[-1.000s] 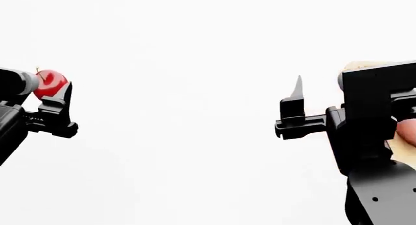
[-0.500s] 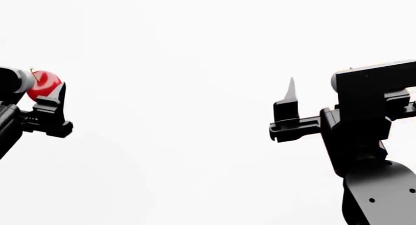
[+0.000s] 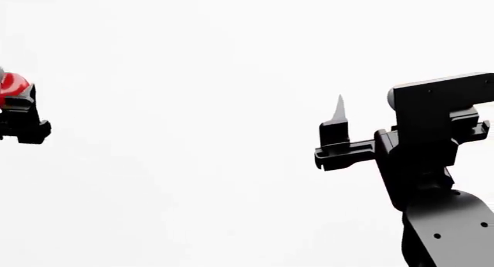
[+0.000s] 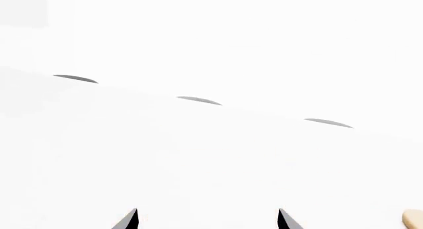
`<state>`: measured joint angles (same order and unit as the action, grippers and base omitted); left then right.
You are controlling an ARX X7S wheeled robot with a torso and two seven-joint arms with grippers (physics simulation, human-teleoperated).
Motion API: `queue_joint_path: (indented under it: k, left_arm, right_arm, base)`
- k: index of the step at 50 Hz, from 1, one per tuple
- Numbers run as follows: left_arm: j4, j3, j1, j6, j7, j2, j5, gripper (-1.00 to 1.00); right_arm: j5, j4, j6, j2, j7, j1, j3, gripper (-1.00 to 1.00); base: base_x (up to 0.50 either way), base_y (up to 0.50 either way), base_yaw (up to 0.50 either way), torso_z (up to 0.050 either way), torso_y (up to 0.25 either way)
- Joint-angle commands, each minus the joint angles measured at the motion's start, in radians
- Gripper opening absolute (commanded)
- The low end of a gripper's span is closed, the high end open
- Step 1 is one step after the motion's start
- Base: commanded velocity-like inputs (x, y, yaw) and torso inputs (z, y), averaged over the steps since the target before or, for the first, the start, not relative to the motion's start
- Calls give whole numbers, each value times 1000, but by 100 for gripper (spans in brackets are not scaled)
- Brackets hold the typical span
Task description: Place the cherry and the sweet potato on separate cutting boards.
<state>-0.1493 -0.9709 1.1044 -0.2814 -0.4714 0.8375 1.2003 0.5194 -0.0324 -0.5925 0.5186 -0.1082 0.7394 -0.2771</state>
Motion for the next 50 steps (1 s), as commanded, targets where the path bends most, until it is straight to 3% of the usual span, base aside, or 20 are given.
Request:
queue_joint_path:
  k: [1,8,19,38,50]
  left_arm:
    - [-75,40,11,-7,-50,82,34,-100]
    - [-117,73,-19,6,-98,163,61,-100]
    - [-250,86,-21,8,-95,165,69,-100]
    - [-527,25,141,-79,-2,37,-42,-100]
    - [-561,19,147,-83,17,25,-52,-100]
  right_arm:
    - [4,9,-2,-10,0,14,-1,100]
    - [9,7,2,-14,1,11,-1,100]
    - [3,8,19,-13,1,0,-2,100]
    - [-1,13,10,-15,3,8,-20,100]
    - [-3,-11,10,-1,10,-3,-30,100]
  base:
    - [0,0,0,0,0]
    - [0,0,0,0,0]
    - [0,0,0,0,0]
    - [0,0,0,0,0]
    - [50,63,0,0,0]
